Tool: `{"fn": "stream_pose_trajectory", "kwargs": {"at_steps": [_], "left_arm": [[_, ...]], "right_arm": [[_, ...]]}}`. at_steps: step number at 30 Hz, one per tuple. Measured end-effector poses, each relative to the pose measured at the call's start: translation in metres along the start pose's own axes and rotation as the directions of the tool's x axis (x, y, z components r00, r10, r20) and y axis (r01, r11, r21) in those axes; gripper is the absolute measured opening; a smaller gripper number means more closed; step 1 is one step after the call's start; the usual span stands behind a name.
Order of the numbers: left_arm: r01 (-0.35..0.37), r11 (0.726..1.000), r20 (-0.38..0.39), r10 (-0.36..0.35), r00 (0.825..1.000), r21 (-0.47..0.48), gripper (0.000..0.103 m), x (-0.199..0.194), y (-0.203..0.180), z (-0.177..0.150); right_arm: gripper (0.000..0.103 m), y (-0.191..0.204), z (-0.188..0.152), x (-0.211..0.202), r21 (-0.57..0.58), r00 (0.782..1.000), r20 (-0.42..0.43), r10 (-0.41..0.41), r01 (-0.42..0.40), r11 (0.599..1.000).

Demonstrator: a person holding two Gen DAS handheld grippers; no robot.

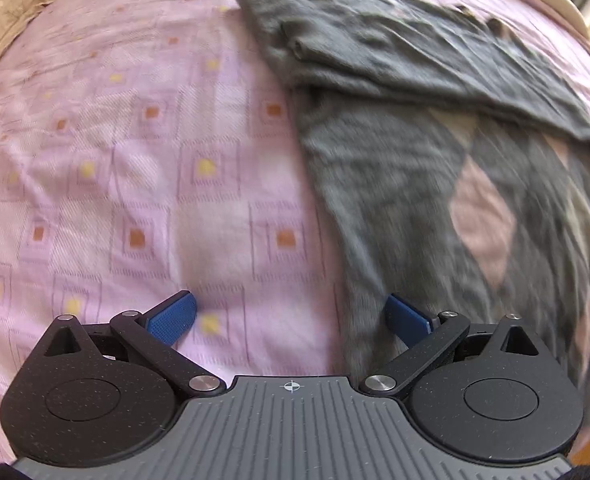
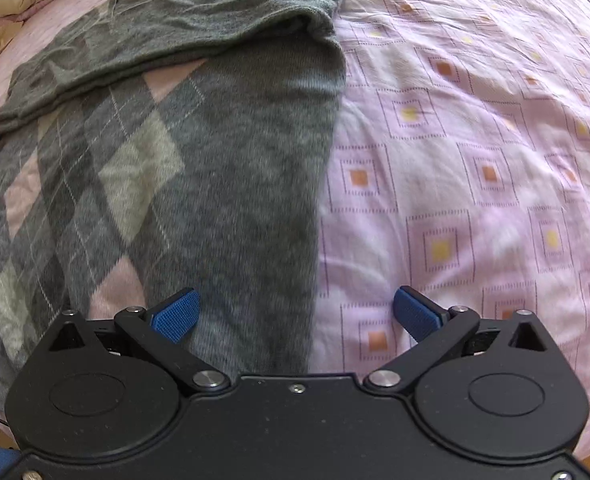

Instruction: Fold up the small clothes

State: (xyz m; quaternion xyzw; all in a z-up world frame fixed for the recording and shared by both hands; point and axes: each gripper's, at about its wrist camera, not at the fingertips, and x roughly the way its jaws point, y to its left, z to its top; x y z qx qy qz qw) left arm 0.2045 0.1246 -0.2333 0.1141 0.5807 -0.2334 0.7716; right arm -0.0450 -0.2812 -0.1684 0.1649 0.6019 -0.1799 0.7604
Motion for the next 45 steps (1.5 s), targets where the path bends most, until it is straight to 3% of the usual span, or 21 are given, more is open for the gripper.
{"fn": "stream_pose_trajectory", "kwargs": {"at_steps": [8,15,20,22,23,24,31,36,45], "left_arm": [[0.002,0.996,0.046,-0.006,0.999,0.091,0.103,-0.01,-0.005,-0.031],[-0.047,0.998,0.087,0.042,0.995,0.047,0.103,-0.003,-0.011,-0.026],[-0.05,0.999,0.102,0.048,0.994,0.017,0.103,-0.004,-0.012,-0.026],[-0.042,0.999,0.096,0.041,0.995,0.011,0.098,-0.009,-0.009,-0.026],[-0.04,0.999,0.1,0.04,0.994,0.003,0.088,-0.014,-0.008,-0.028],[-0.036,0.999,0.105,0.036,0.994,-0.002,0.085,-0.019,-0.008,-0.032],[-0.013,1.0,0.108,0.013,0.994,-0.004,0.083,-0.047,-0.017,-0.082],[0.02,1.0,0.084,-0.017,0.996,-0.024,0.077,-0.052,-0.028,-0.11],[0.023,1.0,0.088,-0.024,0.996,0.009,0.077,-0.044,-0.056,-0.127]], "right_arm": [[0.103,0.009,-0.039,-0.003,-0.013,0.999,0.009,-0.046,0.046,0.999],[0.103,0.02,-0.047,-0.001,-0.026,0.996,0.032,-0.087,0.088,0.996],[0.103,0.023,-0.073,-0.006,-0.045,0.99,0.117,-0.08,0.086,0.995],[0.103,0.022,-0.078,-0.008,-0.048,0.99,0.122,-0.075,0.082,0.996],[0.102,0.022,-0.081,-0.01,-0.054,0.99,0.123,-0.072,0.08,0.995],[0.102,0.022,-0.084,-0.012,-0.062,0.99,0.125,-0.067,0.076,0.995],[0.102,0.013,-0.121,-0.047,-0.12,0.983,0.178,0.053,-0.032,0.992],[0.099,-0.003,-0.134,-0.057,-0.125,0.977,0.162,0.138,-0.119,0.985],[0.098,-0.012,-0.141,-0.047,-0.1,0.956,0.11,0.27,-0.26,0.96]]}}
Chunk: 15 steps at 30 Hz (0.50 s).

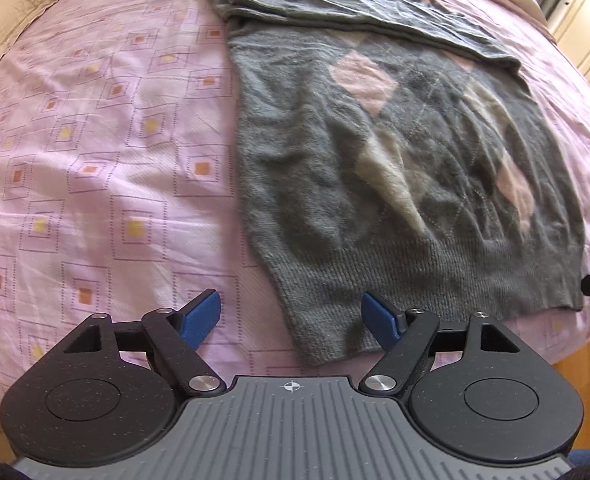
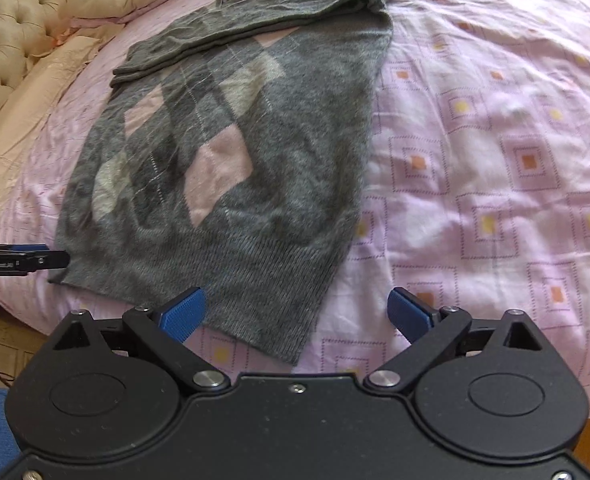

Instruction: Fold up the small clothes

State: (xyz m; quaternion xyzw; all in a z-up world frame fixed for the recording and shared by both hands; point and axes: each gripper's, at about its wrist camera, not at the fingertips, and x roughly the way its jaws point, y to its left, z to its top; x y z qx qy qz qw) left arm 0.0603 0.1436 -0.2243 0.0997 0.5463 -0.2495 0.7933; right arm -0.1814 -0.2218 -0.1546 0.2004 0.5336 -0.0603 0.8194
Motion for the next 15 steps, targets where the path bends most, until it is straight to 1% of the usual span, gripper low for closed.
{"fn": "stream_pose_trajectory", "kwargs": {"at_steps": [3,5,6,11,15], "left_arm": [[0.002,1.0,-0.006,-0.002,1.0,0.0,0.077,0.004,-0.006,-0.001],[-0.005,1.0,-0.014,0.005,1.0,0.009,0.077,0.007,-0.009,-0.001],[-0.012,1.0,-0.015,0.012,1.0,0.014,0.077,0.008,-0.01,-0.001],[-0.024,1.0,0.0,0.024,1.0,-0.008,0.078,0.009,-0.011,-0.003],[-0.014,1.0,0.014,0.015,1.0,-0.027,0.078,0.007,-0.009,-0.004]], "right_arm": [[0.098,0.0,-0.001,0.006,-0.002,0.999,-0.011,0.041,-0.041,0.999],[0.103,0.0,-0.001,0.01,-0.01,0.998,-0.014,0.06,-0.06,0.998],[0.103,0.0,-0.001,0.011,-0.012,0.997,-0.008,0.071,-0.071,0.997],[0.103,-0.005,0.002,0.014,-0.006,0.993,0.006,0.115,-0.115,0.993],[0.103,-0.012,0.0,0.012,0.008,0.988,0.018,0.155,-0.155,0.988]]}}
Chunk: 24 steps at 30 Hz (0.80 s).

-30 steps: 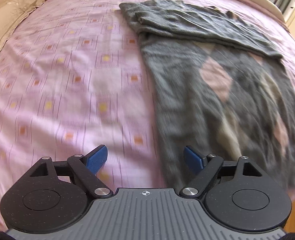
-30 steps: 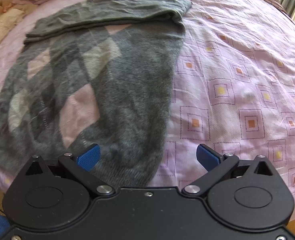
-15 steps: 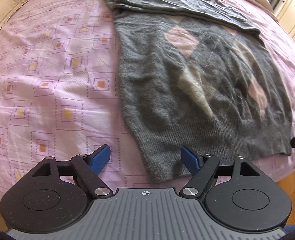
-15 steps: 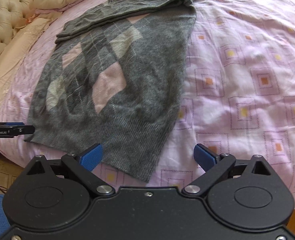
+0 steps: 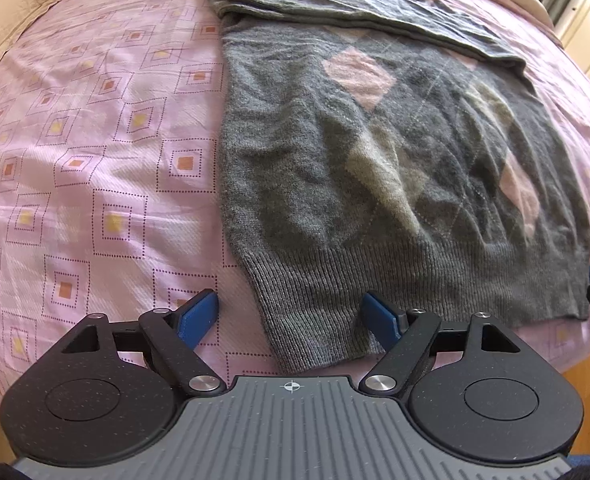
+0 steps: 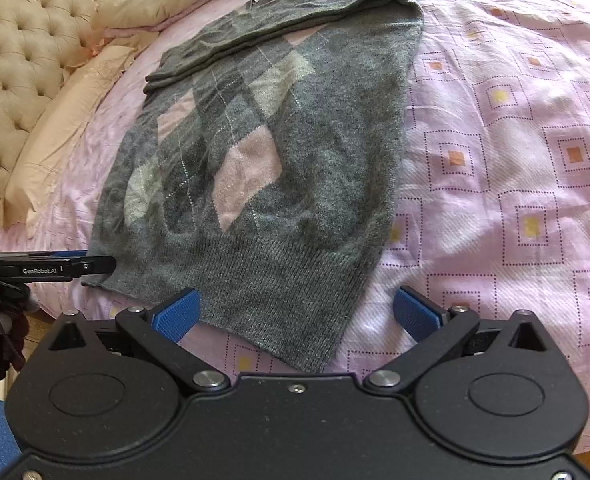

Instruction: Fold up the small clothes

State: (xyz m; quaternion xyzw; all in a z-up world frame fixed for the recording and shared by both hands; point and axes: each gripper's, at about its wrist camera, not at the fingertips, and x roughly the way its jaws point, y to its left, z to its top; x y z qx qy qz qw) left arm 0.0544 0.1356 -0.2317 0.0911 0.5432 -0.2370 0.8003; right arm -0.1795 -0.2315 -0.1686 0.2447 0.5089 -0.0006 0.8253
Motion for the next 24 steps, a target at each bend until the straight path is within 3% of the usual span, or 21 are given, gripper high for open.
{"fn": "stream_pose_trajectory", "kwargs": {"at_steps": [4,9,12,13,14,21,24], "left_arm": [[0.055,0.998,0.001,-0.055,0.998,-0.017,0.077,-0.003,-0.001,0.001],[0.058,0.998,-0.004,-0.059,0.998,-0.011,0.077,-0.002,-0.008,0.0],[0.065,0.998,-0.002,-0.065,0.998,-0.027,0.076,-0.003,-0.008,0.0],[0.066,0.997,-0.002,-0.066,0.998,-0.033,0.075,-0.003,-0.007,0.0],[0.067,0.997,-0.002,-0.067,0.998,-0.038,0.07,-0.003,-0.006,-0.001],[0.078,0.995,0.004,-0.078,0.997,-0.061,0.062,-0.005,0.001,-0.001],[0.073,0.995,0.006,-0.073,0.997,-0.067,0.051,-0.006,0.005,0.0]], "right_arm": [[0.103,-0.001,0.005,0.001,-0.021,0.999,-0.033,0.015,-0.015,1.0],[0.103,-0.007,0.009,0.0,0.008,0.997,-0.055,0.052,-0.051,0.999],[0.092,-0.008,0.009,-0.001,0.036,0.996,-0.053,0.076,-0.074,0.997],[0.082,-0.009,0.008,0.0,0.045,0.993,-0.058,0.099,-0.097,0.994],[0.08,-0.009,0.007,0.001,0.055,0.991,-0.063,0.115,-0.111,0.992],[0.078,-0.007,0.006,0.003,0.078,0.993,-0.028,0.116,-0.114,0.99],[0.071,-0.009,0.009,0.005,0.104,0.993,-0.025,0.118,-0.115,0.988]]}}
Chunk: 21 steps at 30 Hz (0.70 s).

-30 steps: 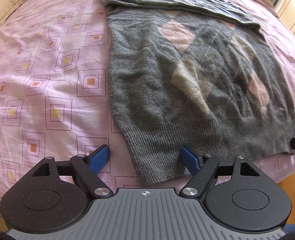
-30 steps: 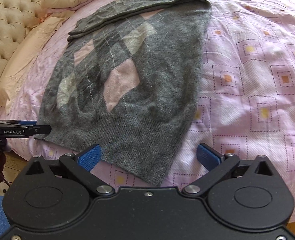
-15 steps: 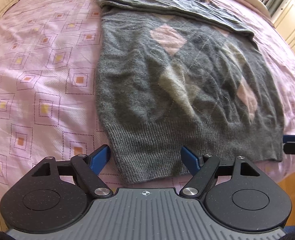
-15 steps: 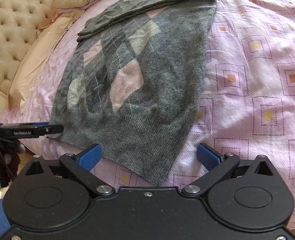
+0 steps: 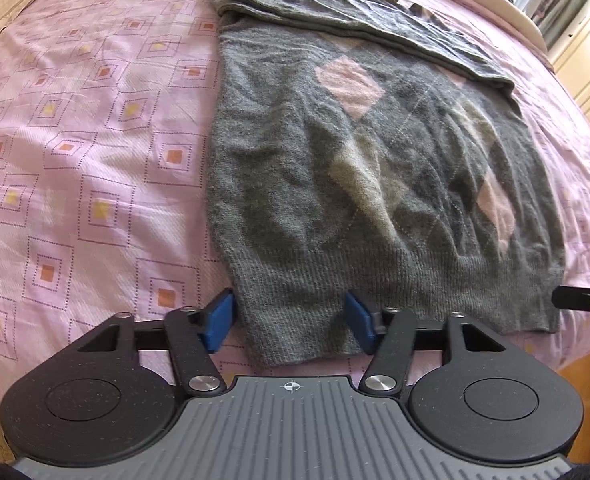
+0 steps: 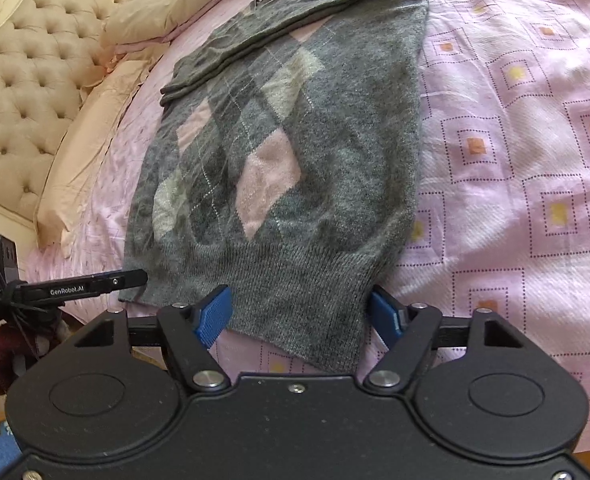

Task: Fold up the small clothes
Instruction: 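Grasp the hem with the right tool while the left tool grasps the hem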

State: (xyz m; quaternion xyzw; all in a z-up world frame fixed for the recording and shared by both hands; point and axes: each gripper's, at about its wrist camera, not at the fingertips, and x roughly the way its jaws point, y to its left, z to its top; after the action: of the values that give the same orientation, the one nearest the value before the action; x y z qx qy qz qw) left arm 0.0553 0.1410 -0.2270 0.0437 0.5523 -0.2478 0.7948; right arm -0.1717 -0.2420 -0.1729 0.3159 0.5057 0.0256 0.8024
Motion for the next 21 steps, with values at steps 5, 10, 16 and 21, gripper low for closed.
{"fn": "stream_pose_trajectory", "kwargs": {"at_steps": [5,10,16,21], "left_arm": [[-0.008,0.998,0.0,0.008,1.0,-0.059,0.019,-0.003,0.009,0.0],[0.003,0.997,-0.005,-0.004,1.0,-0.082,0.004,-0.008,0.011,0.001],[0.091,0.986,0.089,-0.079,0.993,-0.142,0.004,-0.043,0.013,0.021],[0.16,0.972,0.21,-0.123,0.97,-0.173,0.004,-0.078,0.014,0.06]], "right_arm": [[0.03,-0.01,0.006,0.004,0.068,0.999,-0.028,-0.016,0.017,0.998],[0.018,-0.005,0.012,0.004,0.058,0.997,-0.072,0.001,0.003,0.998],[0.016,0.01,0.033,-0.022,0.039,0.997,-0.022,0.073,-0.072,0.997],[0.016,0.024,0.07,-0.05,0.041,0.99,0.081,0.119,-0.122,0.992]]}}
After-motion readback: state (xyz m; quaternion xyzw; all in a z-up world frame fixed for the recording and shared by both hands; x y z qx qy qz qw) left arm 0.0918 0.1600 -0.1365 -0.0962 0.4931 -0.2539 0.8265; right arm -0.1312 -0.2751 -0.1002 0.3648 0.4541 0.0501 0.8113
